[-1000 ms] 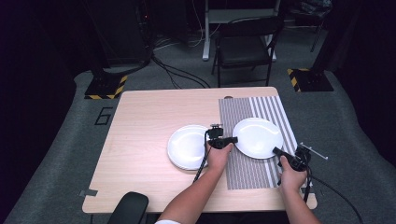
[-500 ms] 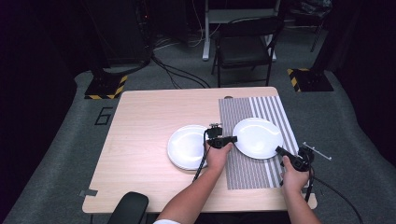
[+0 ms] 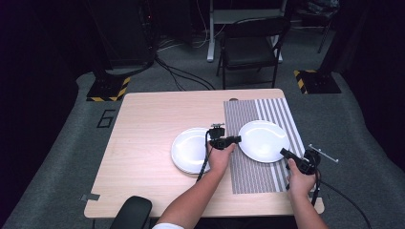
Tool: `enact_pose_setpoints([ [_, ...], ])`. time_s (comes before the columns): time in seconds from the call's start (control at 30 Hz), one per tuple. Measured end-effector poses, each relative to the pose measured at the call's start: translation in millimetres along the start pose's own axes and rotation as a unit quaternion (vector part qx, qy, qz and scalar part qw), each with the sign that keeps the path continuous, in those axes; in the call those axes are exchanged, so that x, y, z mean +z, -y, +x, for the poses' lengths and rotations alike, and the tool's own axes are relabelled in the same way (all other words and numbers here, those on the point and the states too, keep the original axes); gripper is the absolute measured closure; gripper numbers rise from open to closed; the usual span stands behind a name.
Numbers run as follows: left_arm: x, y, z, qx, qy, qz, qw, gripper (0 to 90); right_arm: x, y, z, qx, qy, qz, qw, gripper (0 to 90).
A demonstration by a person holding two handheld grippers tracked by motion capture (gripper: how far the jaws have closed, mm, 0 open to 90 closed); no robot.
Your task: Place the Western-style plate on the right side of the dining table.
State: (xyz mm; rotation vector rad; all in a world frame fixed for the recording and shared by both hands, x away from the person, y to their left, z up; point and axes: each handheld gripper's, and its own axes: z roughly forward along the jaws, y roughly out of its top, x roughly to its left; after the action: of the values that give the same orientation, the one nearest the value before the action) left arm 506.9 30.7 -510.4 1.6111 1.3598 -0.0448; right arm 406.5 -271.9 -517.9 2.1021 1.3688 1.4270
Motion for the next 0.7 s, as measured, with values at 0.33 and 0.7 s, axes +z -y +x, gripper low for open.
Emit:
enact_pose_setpoints([
  [0.33,-8.9,-8.6,2.4,0.016,0.001,-0.006,0.9999,54.6,0.3,1.4,9.2,-0.025,-0.012,0.0,0.9996,61.1],
  [0.7,-22.7,-12.1,4.4,0.032,-0.005,-0.009,0.9994,53.4,-1.7,4.1,34.3,-0.082,-0.033,-0.001,0.9961,60.7],
])
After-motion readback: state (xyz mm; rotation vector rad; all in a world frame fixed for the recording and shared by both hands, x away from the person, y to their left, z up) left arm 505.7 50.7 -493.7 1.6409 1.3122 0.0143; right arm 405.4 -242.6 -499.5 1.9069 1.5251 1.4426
